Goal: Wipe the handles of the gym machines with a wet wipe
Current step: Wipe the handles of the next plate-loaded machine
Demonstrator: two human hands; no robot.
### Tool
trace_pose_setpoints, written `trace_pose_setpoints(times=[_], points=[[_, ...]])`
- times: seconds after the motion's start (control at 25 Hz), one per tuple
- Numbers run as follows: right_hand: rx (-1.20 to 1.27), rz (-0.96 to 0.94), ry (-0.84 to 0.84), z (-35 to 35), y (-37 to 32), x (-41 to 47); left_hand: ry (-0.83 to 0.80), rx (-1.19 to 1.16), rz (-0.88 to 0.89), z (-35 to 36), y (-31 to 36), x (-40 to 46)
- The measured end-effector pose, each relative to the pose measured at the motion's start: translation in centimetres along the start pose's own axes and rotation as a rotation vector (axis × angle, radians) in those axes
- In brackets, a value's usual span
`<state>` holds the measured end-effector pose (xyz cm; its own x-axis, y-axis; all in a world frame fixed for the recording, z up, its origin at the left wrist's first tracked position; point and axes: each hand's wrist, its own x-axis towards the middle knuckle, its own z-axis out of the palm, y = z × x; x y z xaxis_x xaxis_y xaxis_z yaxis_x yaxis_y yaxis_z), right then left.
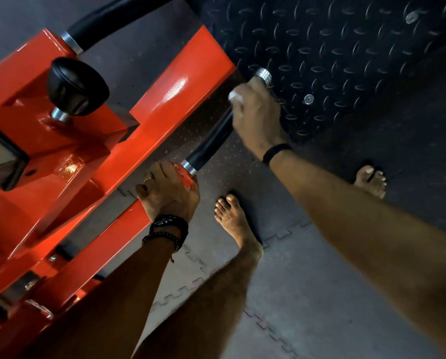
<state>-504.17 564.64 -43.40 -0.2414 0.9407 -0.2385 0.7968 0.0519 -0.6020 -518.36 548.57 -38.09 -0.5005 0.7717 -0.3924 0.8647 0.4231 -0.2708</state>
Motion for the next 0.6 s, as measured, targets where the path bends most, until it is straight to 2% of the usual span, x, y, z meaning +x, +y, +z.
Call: trace_pose_setpoints(times=[0.16, 0.24, 0.36, 0.48, 0.6], points=[[0.127, -0.313, -0.272, 1.6, -5.5, -8.4, -0.04, 0.012, -0.01, -0.5, 0.1, 0.1], [0.061, -0.356, -0.285, 1.5, -4.7, -6.9, -0.033, 0.012, -0.005, -0.4, 0.0, 0.1], [-0.186, -0.136, -0.111, -0.1, -0.8, 0.7, -0.008, 0.001, 0.003, -0.1, 0.0, 0.0], [-0.213, 0.085, -0.041, -1.4, 1.3, 4.9, -0.009, 0.0, -0.005, 0.0, 0.0, 0.0], [-0.035, 0.016, -0.126, 0.4, -2.6, -0.8, -0.022, 0.015, -0.006, -0.3, 0.1, 0.0]])
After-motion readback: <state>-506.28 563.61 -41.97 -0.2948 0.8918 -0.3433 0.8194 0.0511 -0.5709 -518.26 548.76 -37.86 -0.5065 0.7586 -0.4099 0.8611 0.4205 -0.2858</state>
